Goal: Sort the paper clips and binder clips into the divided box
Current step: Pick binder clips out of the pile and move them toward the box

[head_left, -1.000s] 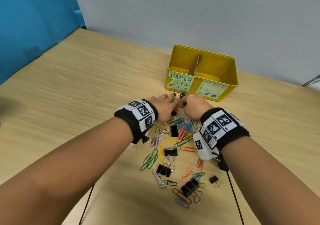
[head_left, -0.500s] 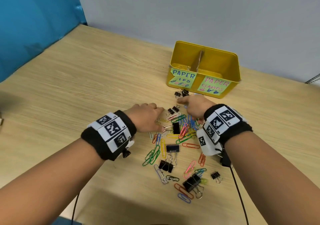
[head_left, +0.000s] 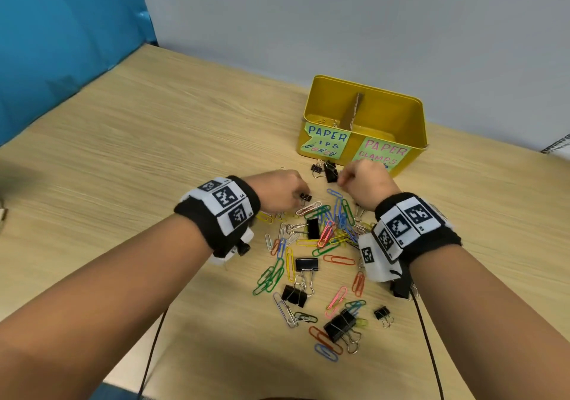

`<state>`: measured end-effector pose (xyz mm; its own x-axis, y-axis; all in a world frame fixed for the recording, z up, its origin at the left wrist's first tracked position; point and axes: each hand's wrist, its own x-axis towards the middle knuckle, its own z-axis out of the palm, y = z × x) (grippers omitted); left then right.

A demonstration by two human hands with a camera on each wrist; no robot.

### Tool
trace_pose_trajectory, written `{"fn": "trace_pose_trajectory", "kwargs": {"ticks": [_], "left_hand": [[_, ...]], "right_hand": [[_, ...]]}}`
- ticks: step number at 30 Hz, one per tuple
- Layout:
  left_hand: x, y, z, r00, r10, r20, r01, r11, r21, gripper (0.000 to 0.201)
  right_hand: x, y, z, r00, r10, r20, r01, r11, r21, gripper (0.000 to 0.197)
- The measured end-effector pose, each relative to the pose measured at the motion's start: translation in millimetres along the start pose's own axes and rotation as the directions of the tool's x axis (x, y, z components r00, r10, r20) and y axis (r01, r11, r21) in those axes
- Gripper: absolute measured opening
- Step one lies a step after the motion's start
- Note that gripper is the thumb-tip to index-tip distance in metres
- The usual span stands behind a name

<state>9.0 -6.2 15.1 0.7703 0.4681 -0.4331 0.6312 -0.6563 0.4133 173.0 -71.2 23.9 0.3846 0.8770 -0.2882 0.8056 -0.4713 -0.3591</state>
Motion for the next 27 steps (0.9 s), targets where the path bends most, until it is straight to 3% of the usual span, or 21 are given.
{"fn": "trace_pose_trajectory", "kwargs": {"ticks": [4,6,9,11,13,15,18,21,23,25,27], "left_hand": [[11.0,-23.7,-8.9,0.992,-0.083,-0.095,0.088,0.995,0.047,0.047],[10.5,-22.8,-10.3,0.986,-0.049,-0.161,0.052,0.998,0.019,0.046],[7.2,-8.6,-4.8,0.989,0.043,-0.144,-0.046,0.999,-0.019,0.037],[9.8,0.0,2.5,0.991,0.033,-0.130,-0.031,0.999,0.017,0.030],[17.5,4.7,7.7,0.982,-0.012,-0.191,0.021,0.999,0.047,0.022],[22.8,7.1,5.2,0.961,-0.079,-0.264,0.096,0.994,0.051,0.018],[23.4,5.5,-3.8,0.906,-0.169,-0.387,0.193,0.981,0.022,0.026],[9.2,6.4,-4.6,0.852,-0.120,-0.510,0.150,0.989,0.018,0.031],[-1.5,11.3,2.1,0.889,-0.040,-0.456,0.054,0.998,0.018,0.027],[-9.1,15.4,11.0,0.966,0.010,-0.258,-0.020,0.999,-0.037,0.035],[-14.4,15.4,17.8,0.999,-0.006,-0.047,0.006,1.000,-0.018,0.047]], "right_hand": [[-3.7,12.3,-5.2,0.995,0.093,0.017,-0.092,0.994,-0.060,0.038],[-5.3,7.2,-5.4,0.995,0.044,0.091,-0.036,0.996,-0.084,0.047],[-6.9,-4.9,-1.0,0.986,-0.082,0.148,0.096,0.991,-0.091,0.056],[-3.5,-8.2,1.8,0.990,-0.092,0.107,0.101,0.992,-0.082,0.060],[-1.8,-7.9,2.6,0.992,-0.080,0.098,0.091,0.990,-0.106,0.056],[-4.4,-6.9,3.6,0.979,-0.097,0.177,0.121,0.983,-0.136,0.054],[-13.6,-3.4,4.6,0.917,-0.167,0.363,0.206,0.976,-0.071,0.064],[-15.1,2.2,-0.9,0.938,-0.178,0.297,0.194,0.981,-0.026,0.059],[-18.9,1.4,-2.0,0.954,-0.164,0.253,0.185,0.981,-0.062,0.054],[-26.5,-3.9,3.0,0.919,-0.176,0.353,0.227,0.968,-0.107,0.052],[-34.0,-8.9,5.4,0.888,-0.193,0.417,0.260,0.959,-0.109,0.052]]}}
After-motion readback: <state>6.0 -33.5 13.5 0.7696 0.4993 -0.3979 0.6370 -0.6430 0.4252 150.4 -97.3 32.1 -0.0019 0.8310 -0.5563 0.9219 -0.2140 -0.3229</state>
